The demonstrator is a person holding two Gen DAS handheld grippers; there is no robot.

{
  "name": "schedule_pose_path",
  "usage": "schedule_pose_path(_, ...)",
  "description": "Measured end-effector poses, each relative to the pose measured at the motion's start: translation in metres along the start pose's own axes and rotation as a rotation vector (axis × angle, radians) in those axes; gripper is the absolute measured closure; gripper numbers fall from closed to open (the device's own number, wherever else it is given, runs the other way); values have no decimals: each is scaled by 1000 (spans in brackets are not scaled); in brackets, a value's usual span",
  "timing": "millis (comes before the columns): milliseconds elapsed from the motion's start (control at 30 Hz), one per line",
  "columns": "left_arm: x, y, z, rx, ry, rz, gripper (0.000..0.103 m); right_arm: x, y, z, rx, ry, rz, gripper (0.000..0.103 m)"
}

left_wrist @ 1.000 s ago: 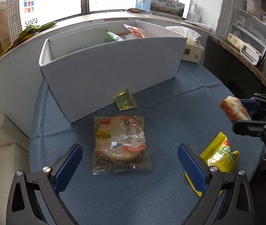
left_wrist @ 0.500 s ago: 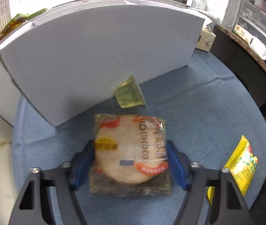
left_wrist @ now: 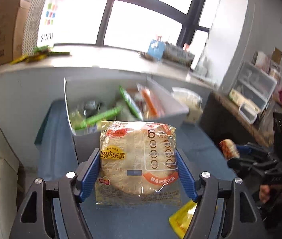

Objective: Organize snacks
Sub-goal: 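Drop corn cake bag in box with right gripper while left drops round cracker pack, then grasp the yellow snack bag with the right gripper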

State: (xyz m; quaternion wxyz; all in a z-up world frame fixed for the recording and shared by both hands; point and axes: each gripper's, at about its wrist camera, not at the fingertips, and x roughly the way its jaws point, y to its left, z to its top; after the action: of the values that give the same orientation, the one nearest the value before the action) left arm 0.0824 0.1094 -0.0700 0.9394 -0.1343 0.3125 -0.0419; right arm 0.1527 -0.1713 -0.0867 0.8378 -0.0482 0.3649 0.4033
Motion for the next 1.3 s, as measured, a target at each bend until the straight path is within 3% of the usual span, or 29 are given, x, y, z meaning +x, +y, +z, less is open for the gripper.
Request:
schedule_pose_path(133, 13, 13, 51, -78, -45, -26, 27, 15, 1, 54, -31, -52, 1, 38)
schedule_pose_path(267, 44, 35, 95, -110, -38, 39, 27, 46, -4, 111, -44, -68, -11, 38)
schedule_pose_path(500, 103, 61, 132, -145, 7, 111, 26, 103, -24, 171, -3, -17, -53, 38)
schedule_pose_path(533, 109, 66, 133, -149, 20, 120, 19, 109, -25, 174, 0, -6, -49, 34)
schedule_pose_path(567, 113, 71, 132, -159, 45, 137, 10, 115, -27, 175, 6, 6, -39, 29)
schedule_pose_path(600, 118, 74, 132, -169, 70, 158, 0, 120, -28, 176, 15, 18, -47, 9)
schedule_pose_path(633, 120, 76, 129, -168, 77, 170, 0, 123, -30, 176, 26, 12, -80, 0)
schedule_pose_path(733, 116, 76, 121, -158, 79, 173, 0, 123, -35, 173, 16, -5, -112, 0)
schedule_pose_path(1033, 88, 60, 108, -82, 60, 175, 0, 100, -40, 157, 1, -19, -79, 0)
schedule_pose_path(1167, 59, 27, 90, 33, 52, 100, 0, 69, -28, 138, -81, -46, -38, 0)
schedule_pose_path(1300, 25, -6, 56, 134, 42, 84, 0, 36, -13, 101, -198, -50, -10, 0)
